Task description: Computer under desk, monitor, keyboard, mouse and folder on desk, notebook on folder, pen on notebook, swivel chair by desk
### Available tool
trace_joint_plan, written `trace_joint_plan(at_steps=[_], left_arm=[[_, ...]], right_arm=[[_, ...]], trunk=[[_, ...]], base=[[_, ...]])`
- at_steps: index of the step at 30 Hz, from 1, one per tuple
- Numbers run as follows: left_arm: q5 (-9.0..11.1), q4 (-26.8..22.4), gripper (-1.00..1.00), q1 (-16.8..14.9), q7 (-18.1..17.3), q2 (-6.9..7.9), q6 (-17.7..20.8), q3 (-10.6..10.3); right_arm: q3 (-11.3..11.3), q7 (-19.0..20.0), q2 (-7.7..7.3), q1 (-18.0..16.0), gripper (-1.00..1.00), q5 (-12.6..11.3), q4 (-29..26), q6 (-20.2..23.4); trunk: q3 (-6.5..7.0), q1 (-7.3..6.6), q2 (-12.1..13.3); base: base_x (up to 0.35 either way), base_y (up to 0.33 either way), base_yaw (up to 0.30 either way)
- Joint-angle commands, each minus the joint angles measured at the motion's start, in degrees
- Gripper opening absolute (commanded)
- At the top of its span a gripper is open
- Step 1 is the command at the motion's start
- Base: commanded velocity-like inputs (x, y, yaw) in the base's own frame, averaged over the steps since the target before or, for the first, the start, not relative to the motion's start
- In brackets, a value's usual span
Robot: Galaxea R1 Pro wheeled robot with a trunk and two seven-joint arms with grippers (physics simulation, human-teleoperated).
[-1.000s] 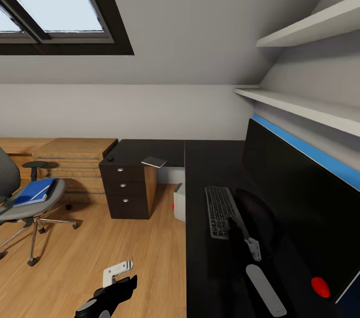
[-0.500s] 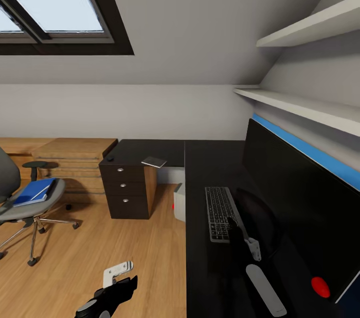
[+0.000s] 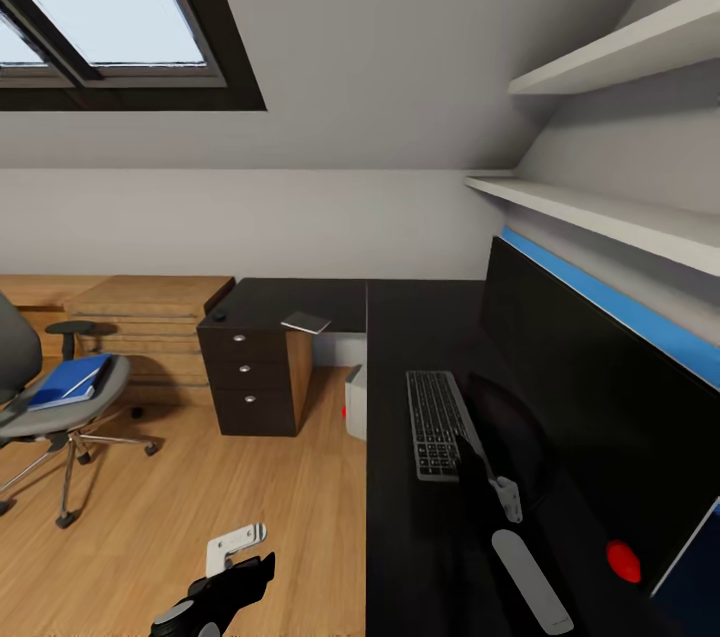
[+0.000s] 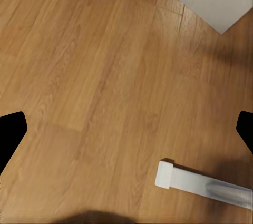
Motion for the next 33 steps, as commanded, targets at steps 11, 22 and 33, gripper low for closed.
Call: trace_joint_plan(at_steps=[11,22,33], left_arm=[[0.54,-0.17,1.00,-0.01,0.52,0.09,0.34,0.03],[0.51,-0.15,1.00,-0.01,0.52,0.15,0.46,0.38],[0.30,7.08,1.00,-0.01,0.44,0.57,0.21,0.72]], right_arm=[[0.26,-0.23,-0.03,-0.03,1.00,-0.55,0.24,-0.51],[0.35,-0.23,-0.03,-0.05,1.00,-0.50,2.55,-0.44],[0.79,-0.09,-0.03,-0.69,1.00,0.25,5.56,-0.48]], trunk=[[-0.06,-0.01,-0.05],[-0.06,-0.01,-0.05],[-0.06,-0.01,-0.05]], base=[[-0.298,0.000,0.000],[-0.332,0.000,0.000],[-0.332,-0.005,0.000]])
